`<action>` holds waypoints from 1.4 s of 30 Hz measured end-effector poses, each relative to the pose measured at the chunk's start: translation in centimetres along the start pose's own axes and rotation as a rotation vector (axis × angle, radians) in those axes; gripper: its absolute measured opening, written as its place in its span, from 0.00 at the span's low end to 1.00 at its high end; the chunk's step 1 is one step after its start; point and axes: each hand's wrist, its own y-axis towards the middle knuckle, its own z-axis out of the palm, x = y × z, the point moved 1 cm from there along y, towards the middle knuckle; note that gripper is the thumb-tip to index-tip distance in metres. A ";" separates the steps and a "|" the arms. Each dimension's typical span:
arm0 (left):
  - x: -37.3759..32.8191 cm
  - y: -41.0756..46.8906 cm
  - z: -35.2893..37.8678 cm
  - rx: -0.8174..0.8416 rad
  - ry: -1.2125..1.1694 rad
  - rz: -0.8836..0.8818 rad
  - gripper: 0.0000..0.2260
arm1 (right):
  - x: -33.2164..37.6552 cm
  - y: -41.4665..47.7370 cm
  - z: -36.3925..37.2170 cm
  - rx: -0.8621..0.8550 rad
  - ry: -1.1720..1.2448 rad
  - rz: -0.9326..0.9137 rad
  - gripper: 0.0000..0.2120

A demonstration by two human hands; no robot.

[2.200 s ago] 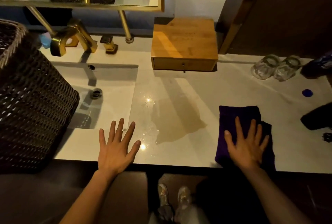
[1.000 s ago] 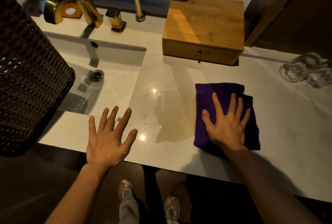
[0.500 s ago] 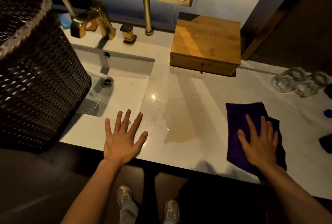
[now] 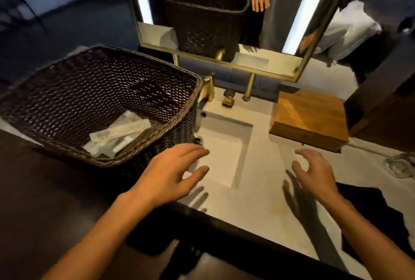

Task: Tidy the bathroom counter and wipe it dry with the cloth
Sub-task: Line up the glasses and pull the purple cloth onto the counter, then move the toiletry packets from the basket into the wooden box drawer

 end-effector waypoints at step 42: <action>21.2 -6.2 -17.5 -0.263 0.369 -0.742 0.15 | 47.8 14.1 32.8 0.858 -0.529 -1.339 0.19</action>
